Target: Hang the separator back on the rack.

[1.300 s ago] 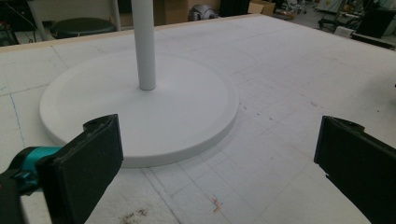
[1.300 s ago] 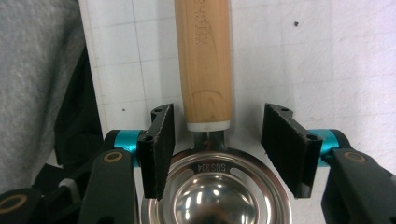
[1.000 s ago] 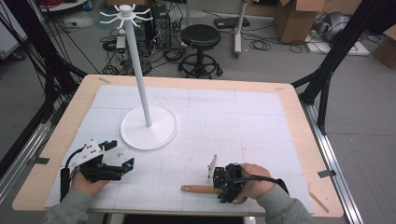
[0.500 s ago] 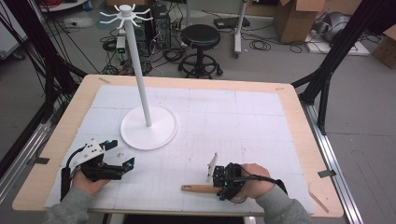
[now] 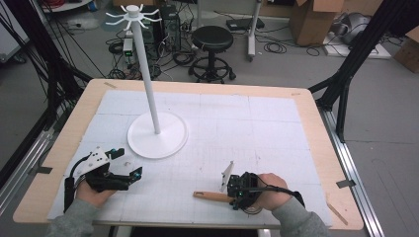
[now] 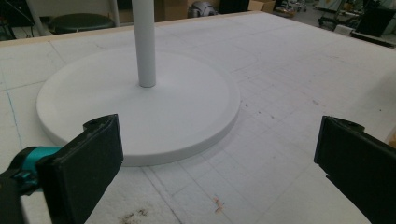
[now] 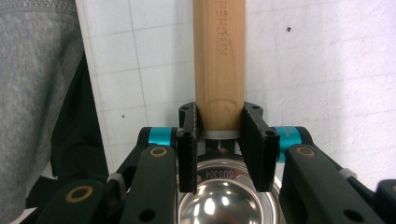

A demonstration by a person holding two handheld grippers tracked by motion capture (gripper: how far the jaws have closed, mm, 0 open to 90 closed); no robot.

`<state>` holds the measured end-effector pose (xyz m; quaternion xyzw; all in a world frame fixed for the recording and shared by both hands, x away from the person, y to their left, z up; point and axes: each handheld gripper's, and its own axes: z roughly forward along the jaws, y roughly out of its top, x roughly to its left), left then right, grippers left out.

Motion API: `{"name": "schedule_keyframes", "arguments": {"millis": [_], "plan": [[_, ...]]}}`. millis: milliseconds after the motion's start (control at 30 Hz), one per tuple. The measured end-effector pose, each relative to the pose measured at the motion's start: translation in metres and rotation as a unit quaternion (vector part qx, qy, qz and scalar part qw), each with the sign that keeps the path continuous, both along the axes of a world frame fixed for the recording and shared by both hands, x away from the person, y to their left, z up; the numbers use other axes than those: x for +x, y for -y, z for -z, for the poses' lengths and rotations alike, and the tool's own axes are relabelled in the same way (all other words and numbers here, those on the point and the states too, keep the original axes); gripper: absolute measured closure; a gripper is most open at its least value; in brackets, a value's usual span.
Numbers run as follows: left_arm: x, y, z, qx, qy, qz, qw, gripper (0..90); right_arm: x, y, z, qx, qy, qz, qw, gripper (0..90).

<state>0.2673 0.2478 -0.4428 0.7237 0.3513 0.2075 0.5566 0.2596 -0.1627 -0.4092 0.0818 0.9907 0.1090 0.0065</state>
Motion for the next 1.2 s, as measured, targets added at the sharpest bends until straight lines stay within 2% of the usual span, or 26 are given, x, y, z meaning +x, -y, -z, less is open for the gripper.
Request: {"name": "schedule_keyframes", "arguments": {"millis": [167,367,800,900,1033,1200], "plan": [[0.000,0.000,0.000,0.000,-0.001,-0.001,1.0000,1.8,0.002,0.009,0.001,0.035,-0.001,0.000,0.9994,69.6],[0.001,0.000,0.000,0.000,-0.001,-0.001,1.0000,1.8,0.002,0.009,0.000,0.034,0.005,-0.001,0.9994,69.7],[0.001,0.000,0.000,-0.001,-0.002,-0.003,1.0000,1.8,0.004,0.018,-0.014,0.064,0.027,0.008,0.9975,69.8],[0.001,0.000,0.000,-0.002,-0.002,-0.003,1.0000,1.8,0.005,0.021,-0.018,0.081,0.023,0.014,0.9963,69.8],[0.001,0.000,0.000,-0.001,-0.001,-0.003,1.0000,1.8,0.007,0.026,-0.026,0.103,0.032,0.022,0.9939,69.8],[0.000,-0.001,0.000,-0.002,0.001,-0.003,1.0000,1.8,0.009,0.034,-0.035,0.141,0.052,0.042,0.9878,69.7]]}}
